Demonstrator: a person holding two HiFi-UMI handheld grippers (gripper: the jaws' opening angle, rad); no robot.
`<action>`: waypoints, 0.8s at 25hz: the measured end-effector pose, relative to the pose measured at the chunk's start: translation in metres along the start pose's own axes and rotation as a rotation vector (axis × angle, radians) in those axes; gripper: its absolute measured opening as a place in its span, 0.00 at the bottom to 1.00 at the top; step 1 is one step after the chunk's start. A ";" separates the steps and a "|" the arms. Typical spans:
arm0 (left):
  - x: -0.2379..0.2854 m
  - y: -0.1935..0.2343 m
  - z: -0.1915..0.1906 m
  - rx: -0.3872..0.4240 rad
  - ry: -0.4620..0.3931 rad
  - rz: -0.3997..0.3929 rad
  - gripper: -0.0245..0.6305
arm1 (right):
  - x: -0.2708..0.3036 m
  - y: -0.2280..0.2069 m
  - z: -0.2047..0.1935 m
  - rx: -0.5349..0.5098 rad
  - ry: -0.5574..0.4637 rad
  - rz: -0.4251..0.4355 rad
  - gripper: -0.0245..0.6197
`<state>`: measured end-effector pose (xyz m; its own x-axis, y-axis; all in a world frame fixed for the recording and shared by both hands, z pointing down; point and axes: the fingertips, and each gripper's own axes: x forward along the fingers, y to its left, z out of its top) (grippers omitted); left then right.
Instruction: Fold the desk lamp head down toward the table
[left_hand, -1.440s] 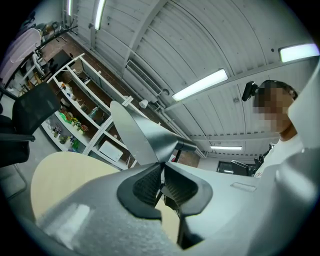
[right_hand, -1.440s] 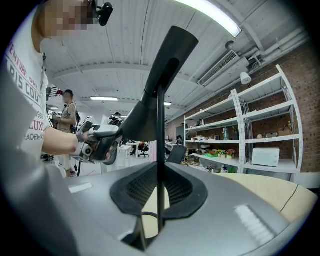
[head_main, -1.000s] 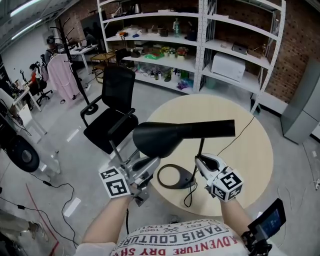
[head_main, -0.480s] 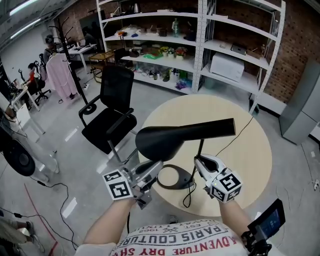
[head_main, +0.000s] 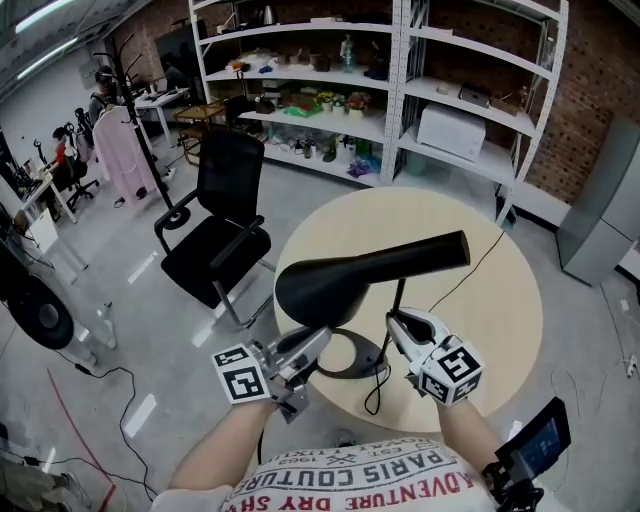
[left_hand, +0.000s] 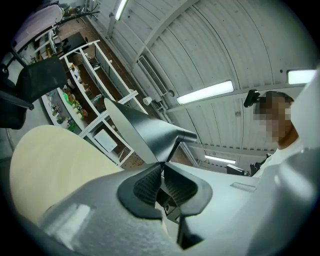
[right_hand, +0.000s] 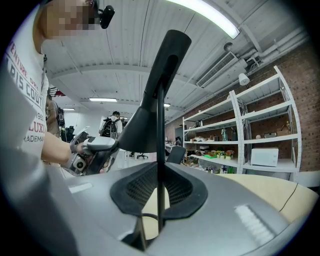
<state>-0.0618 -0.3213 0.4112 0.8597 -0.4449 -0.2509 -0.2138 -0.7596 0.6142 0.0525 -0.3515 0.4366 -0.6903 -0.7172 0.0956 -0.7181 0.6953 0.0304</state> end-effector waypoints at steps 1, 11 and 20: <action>0.000 0.000 -0.001 -0.006 -0.001 -0.002 0.07 | 0.000 0.000 0.000 0.001 -0.001 -0.001 0.10; 0.005 0.001 -0.006 -0.033 0.008 -0.015 0.07 | 0.003 -0.001 0.003 0.005 0.000 -0.002 0.10; 0.006 -0.001 -0.020 -0.067 0.014 -0.031 0.07 | 0.002 0.004 0.001 0.005 0.001 0.002 0.10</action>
<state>-0.0473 -0.3142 0.4239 0.8718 -0.4146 -0.2609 -0.1556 -0.7394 0.6551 0.0481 -0.3505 0.4361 -0.6913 -0.7161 0.0967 -0.7175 0.6961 0.0254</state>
